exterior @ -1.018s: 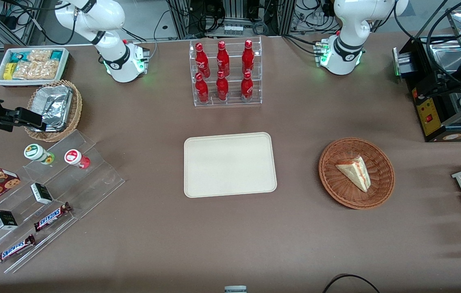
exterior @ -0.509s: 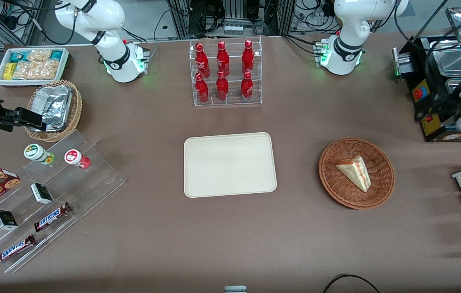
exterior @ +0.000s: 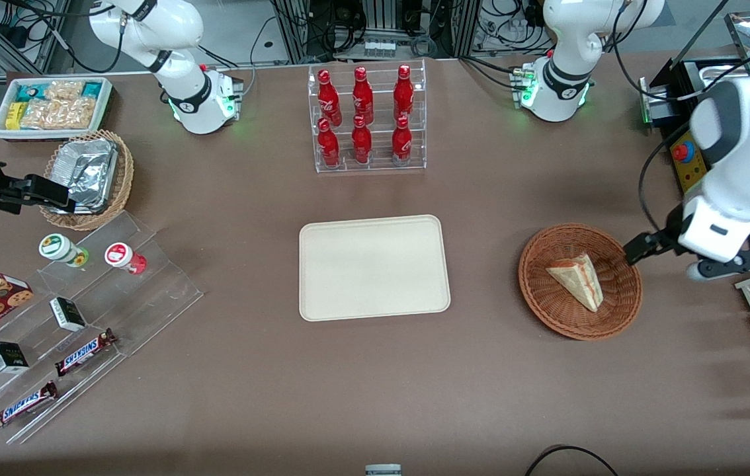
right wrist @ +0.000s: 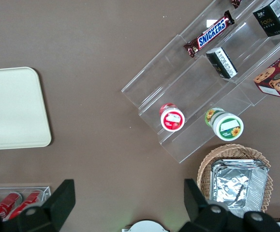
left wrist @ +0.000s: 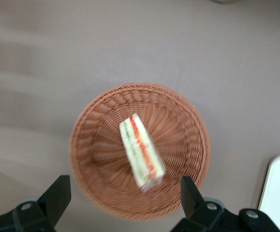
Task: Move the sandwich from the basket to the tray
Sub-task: 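Move the left gripper over the wicker basket above the sandwich, then lower the open left gripper around the wrapped sandwich and close it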
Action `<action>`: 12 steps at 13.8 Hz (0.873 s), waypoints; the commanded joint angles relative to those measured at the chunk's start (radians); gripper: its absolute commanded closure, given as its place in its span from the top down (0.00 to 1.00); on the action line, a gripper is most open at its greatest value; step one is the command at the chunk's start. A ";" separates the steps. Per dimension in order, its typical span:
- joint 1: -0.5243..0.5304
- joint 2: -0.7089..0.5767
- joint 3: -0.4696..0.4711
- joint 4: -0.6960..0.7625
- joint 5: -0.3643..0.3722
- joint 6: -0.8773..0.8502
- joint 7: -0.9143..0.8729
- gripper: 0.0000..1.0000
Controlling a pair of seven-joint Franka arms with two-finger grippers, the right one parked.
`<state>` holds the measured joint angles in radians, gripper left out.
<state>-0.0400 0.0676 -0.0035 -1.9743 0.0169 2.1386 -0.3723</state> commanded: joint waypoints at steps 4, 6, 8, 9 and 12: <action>-0.008 0.057 -0.027 -0.093 -0.005 0.156 -0.378 1.00; -0.008 0.072 -0.027 -0.141 -0.006 0.223 -0.416 1.00; -0.008 0.104 -0.032 -0.158 -0.005 0.256 -0.462 1.00; -0.008 0.115 -0.036 -0.161 -0.005 0.259 -0.474 1.00; -0.006 0.132 -0.036 -0.208 -0.005 0.329 -0.476 1.00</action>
<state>-0.0454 0.2011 -0.0366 -2.1478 0.0155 2.4145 -0.8248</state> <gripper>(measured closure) 0.000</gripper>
